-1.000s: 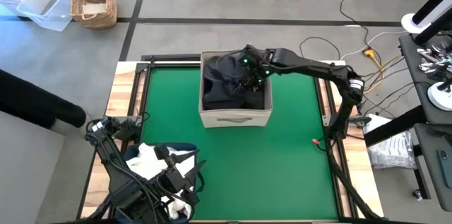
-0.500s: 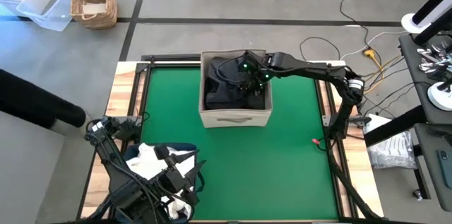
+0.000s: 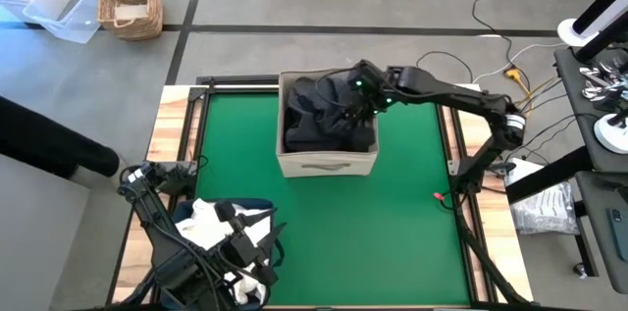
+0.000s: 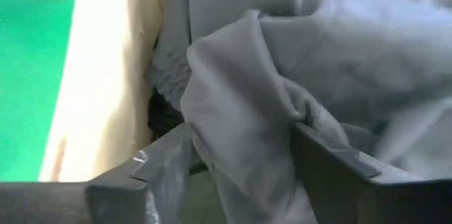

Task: Sort clothes
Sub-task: Put the black short into the brown laundry bin, then return to Home Position

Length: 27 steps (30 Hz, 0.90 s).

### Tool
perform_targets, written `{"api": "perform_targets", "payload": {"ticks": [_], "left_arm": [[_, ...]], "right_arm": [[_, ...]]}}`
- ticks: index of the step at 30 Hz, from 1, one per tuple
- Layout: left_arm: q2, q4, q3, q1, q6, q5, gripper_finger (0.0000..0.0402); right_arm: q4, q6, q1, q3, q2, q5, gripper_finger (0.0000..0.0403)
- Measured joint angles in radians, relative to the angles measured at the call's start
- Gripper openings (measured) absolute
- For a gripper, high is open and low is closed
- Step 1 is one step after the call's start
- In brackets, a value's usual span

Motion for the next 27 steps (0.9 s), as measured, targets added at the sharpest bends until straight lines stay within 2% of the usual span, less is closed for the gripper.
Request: {"api": "perform_targets", "payload": {"ticks": [6, 13, 18, 21, 27], "left_arm": [[0.001, 0.008, 0.000, 0.009, 0.000, 0.006, 0.0135], [0.002, 0.020, 0.000, 0.016, 0.000, 0.010, 0.0135], [0.002, 0.079, 0.000, 0.036, 0.050, 0.091, 0.0135], [0.003, 0.128, 0.000, 0.053, 0.113, 0.099, 0.0135], [0.001, 0.148, 0.033, 0.093, 0.302, 0.131, 0.0135]], "right_arm": [[-0.005, 0.039, 0.000, 0.000, -0.072, 0.000, 0.0268], [-0.027, 0.076, 0.000, 0.000, -0.170, 0.001, 0.0290], [-0.043, 0.106, 0.005, 0.000, -0.287, 0.001, 0.0282], [-0.044, 0.123, 0.024, 0.000, -0.363, 0.001, 0.0269], [0.007, 0.172, 0.124, -0.033, -0.488, -0.002, 0.0238]]}}
